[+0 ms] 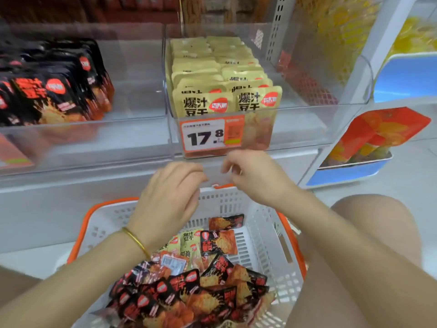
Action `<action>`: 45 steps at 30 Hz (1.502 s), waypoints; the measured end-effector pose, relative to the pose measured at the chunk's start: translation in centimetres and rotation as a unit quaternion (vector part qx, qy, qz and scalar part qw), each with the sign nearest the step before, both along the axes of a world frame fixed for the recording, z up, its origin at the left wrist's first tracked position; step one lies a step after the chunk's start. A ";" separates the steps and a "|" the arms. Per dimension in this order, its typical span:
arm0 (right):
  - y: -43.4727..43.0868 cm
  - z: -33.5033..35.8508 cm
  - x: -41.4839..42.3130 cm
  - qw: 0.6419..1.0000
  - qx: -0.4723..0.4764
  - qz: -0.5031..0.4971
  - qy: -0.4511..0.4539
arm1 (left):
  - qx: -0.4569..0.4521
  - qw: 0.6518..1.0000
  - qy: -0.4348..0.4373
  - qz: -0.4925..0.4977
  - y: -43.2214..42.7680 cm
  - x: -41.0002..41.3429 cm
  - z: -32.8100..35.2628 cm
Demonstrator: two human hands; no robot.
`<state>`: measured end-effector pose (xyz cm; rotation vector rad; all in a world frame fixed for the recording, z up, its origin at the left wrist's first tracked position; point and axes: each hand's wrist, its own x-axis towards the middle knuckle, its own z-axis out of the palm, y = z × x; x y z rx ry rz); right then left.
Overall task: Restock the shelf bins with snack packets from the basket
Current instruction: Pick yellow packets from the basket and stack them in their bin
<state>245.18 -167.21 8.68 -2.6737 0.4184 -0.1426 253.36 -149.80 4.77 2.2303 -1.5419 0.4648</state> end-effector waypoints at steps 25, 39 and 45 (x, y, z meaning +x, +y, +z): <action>4.0 -31.0 3.0 0.897 -0.189 0.149 0.371 | 0.240 0.939 0.212 0.122 2.4 3.4 -9.2; 11.4 -12.0 5.3 0.960 0.278 0.013 0.031 | 0.080 0.772 0.597 0.203 3.6 2.6 -4.2; 13.3 -4.5 5.2 0.915 0.392 0.026 -0.087 | -0.006 0.853 0.466 0.236 8.1 4.1 2.7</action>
